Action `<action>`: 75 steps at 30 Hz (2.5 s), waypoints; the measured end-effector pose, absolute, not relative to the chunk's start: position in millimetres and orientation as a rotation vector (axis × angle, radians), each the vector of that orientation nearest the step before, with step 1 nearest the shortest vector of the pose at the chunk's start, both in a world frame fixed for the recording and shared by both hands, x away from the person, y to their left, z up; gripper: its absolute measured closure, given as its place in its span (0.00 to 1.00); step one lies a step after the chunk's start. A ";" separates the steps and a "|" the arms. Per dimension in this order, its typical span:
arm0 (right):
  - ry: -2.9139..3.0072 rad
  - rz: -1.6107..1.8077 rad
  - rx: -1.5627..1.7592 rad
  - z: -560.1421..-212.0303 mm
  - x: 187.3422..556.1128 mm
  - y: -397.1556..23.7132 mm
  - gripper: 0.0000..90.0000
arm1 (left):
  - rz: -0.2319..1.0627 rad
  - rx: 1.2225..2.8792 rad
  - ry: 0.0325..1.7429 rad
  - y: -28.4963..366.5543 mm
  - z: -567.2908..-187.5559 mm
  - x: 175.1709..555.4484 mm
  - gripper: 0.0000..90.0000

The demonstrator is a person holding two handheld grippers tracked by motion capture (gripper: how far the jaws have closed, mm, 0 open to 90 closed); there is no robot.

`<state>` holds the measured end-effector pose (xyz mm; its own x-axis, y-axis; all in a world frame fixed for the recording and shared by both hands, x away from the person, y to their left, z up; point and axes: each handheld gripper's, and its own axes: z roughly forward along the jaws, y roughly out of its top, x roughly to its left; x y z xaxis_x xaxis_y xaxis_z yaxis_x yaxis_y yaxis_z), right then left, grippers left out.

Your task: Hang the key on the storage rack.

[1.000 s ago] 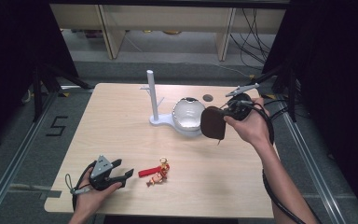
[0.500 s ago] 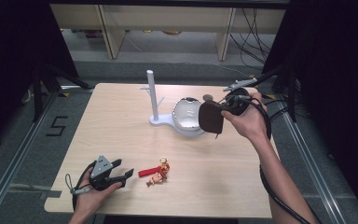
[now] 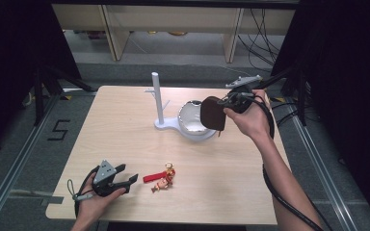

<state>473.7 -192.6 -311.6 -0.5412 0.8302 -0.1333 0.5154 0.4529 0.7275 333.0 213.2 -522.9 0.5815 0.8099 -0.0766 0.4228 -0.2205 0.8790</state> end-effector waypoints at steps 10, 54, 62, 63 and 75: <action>2.228 0.901 1.096 -308.7 481.9 -180.8 0.85 | 0.502 1.849 0.998 213.1 -522.9 333.1 0.38; 2.240 0.951 1.024 -341.6 512.8 -146.1 0.84 | 0.508 1.854 0.989 212.8 -522.8 332.6 0.37; 2.247 0.960 1.013 -351.4 514.8 -142.8 0.84 | 0.508 1.854 0.992 213.0 -522.7 332.4 0.37; 2.248 0.957 1.005 -352.8 515.3 -142.9 0.84 | 0.508 1.855 0.991 213.0 -522.7 332.3 0.37; 2.262 0.947 1.018 -372.2 518.4 -144.1 0.83 | 0.510 1.857 0.991 212.7 -522.7 332.3 0.37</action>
